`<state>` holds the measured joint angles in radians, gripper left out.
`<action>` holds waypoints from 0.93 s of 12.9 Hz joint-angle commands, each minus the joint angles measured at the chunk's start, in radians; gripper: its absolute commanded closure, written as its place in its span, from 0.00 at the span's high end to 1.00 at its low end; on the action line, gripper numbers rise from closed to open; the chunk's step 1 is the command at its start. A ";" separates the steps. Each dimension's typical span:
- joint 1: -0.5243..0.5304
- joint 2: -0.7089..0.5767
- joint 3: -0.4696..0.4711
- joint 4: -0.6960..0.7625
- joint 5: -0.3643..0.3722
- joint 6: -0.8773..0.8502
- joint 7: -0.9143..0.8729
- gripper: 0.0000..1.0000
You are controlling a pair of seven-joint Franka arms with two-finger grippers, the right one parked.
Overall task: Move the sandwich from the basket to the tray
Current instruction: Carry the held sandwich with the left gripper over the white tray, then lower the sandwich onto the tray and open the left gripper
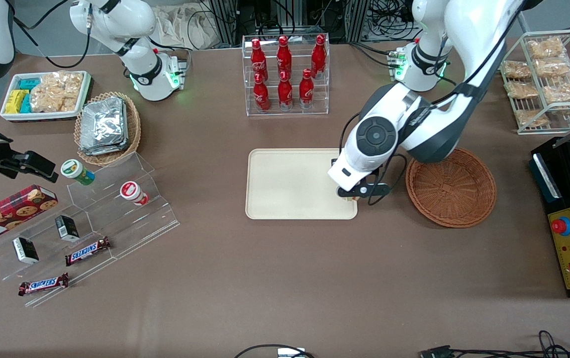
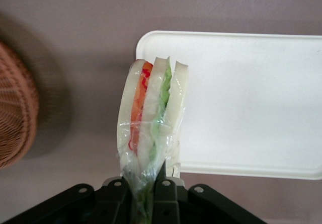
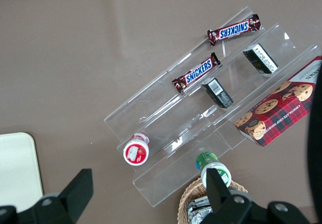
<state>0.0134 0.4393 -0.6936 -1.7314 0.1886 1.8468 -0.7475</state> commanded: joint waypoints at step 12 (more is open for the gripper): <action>-0.026 0.141 -0.004 -0.171 0.250 0.266 -0.161 0.99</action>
<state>-0.0157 0.5720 -0.6961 -1.9121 0.4141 2.1068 -0.8858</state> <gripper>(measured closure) 0.793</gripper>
